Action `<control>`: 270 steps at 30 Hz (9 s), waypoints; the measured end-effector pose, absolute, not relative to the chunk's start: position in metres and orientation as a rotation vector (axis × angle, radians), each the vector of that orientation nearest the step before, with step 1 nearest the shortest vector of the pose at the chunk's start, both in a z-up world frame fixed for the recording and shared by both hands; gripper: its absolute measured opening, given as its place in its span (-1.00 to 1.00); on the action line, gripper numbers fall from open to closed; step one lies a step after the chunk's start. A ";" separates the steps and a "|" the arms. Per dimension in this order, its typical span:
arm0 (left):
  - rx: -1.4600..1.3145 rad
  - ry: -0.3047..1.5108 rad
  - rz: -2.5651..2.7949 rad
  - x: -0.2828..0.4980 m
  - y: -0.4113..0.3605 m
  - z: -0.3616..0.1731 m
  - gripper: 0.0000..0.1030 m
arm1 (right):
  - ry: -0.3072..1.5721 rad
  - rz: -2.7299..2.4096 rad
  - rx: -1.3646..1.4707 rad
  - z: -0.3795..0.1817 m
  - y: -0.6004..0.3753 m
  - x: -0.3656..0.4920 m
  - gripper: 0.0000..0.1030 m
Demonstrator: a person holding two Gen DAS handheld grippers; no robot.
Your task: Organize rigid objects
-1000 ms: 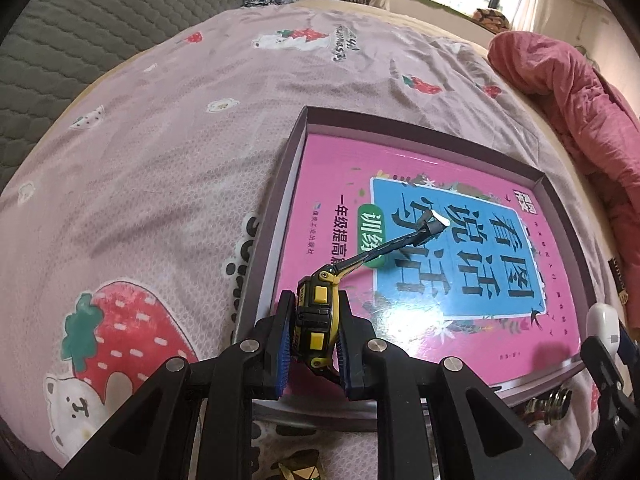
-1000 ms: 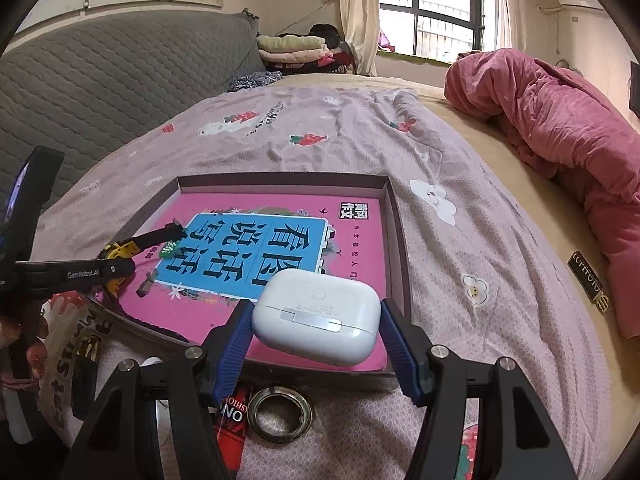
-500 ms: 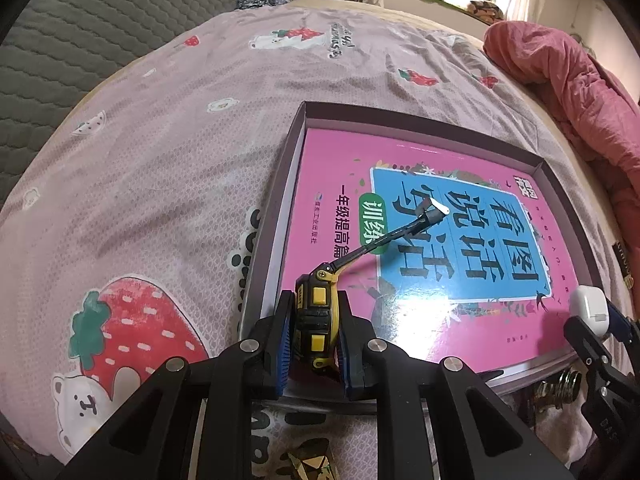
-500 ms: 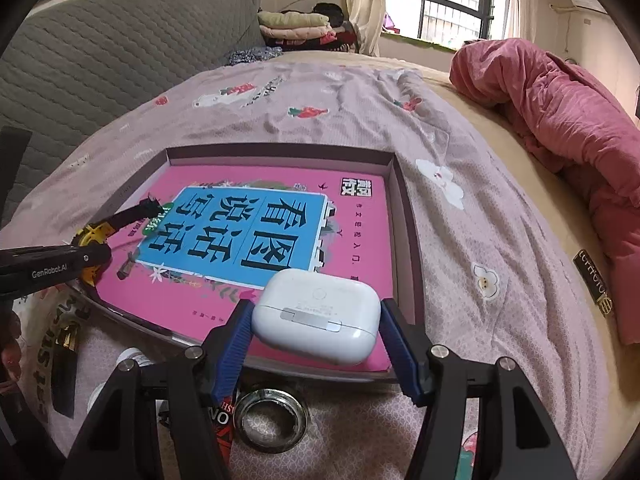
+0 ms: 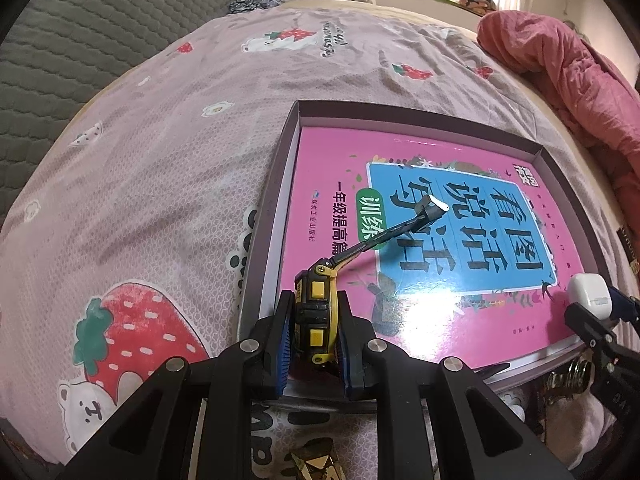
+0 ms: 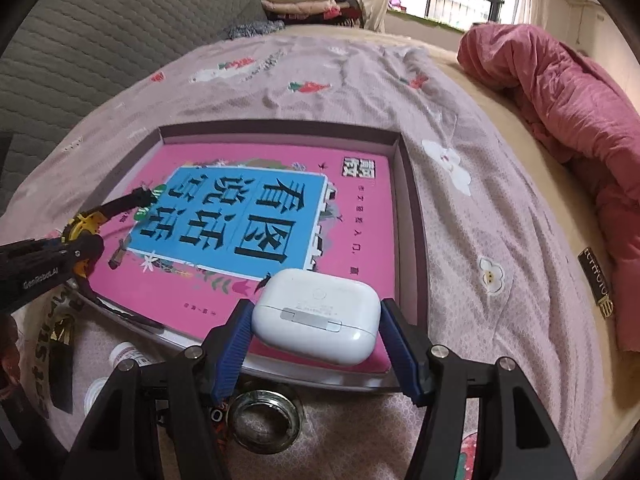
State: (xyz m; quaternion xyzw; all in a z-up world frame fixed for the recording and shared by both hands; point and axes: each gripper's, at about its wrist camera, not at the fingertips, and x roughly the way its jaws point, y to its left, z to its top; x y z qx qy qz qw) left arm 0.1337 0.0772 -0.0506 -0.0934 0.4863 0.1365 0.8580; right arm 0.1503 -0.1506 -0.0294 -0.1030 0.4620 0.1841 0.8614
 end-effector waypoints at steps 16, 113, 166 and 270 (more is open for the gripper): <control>-0.158 1.023 0.282 0.133 0.074 -0.051 -0.63 | 1.128 0.356 -0.216 -0.036 -0.143 0.169 0.23; -0.196 0.827 0.164 0.082 0.068 0.038 0.46 | 0.809 0.379 -0.026 0.028 -0.177 0.103 0.25; -0.138 0.942 0.149 0.034 0.058 0.017 0.47 | 0.847 0.428 -0.093 0.009 -0.182 0.048 0.25; -0.094 1.182 -0.020 0.062 0.004 -0.059 0.47 | 0.939 0.513 -0.184 -0.051 -0.149 0.055 -0.59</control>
